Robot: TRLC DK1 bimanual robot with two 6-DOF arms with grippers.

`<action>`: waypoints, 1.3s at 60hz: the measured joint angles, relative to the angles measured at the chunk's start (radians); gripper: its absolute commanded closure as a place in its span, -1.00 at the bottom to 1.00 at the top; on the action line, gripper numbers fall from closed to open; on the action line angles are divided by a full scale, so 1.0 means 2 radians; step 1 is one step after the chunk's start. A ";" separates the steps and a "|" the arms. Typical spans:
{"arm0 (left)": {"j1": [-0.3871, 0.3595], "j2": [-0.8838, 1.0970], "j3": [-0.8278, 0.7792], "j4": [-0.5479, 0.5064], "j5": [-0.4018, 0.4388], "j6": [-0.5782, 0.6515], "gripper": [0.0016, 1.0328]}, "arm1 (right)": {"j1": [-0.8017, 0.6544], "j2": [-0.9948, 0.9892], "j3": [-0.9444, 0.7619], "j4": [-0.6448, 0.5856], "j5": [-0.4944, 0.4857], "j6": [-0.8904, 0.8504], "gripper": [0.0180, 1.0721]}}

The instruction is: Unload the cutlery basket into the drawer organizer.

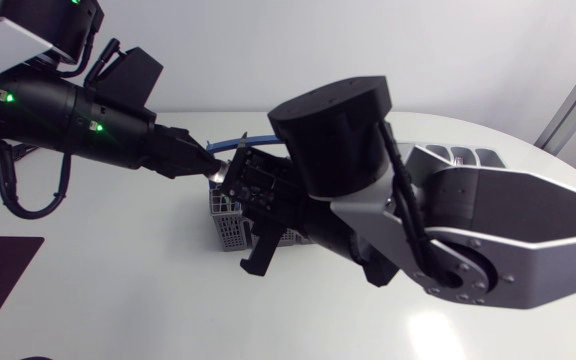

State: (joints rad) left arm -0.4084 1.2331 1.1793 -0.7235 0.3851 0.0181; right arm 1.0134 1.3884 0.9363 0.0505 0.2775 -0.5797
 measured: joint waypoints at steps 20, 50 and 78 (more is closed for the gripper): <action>0.041 -0.033 0.025 0.041 -0.016 0.004 -0.14 | -0.002 -0.050 -0.019 -0.048 -0.033 -0.003 0.88; 0.026 -0.038 -0.105 0.171 -0.025 0.173 -0.14 | -0.181 -0.207 -0.095 -0.189 -0.229 -0.056 0.88; 0.027 0.009 -0.241 0.417 0.015 0.227 -0.13 | -0.411 -0.227 -0.102 -0.314 -0.381 -0.242 0.88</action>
State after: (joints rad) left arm -0.3553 1.2507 0.6983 0.1104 0.4149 0.4728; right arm 0.1909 0.9348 0.7322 -0.5766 -0.4850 -1.0630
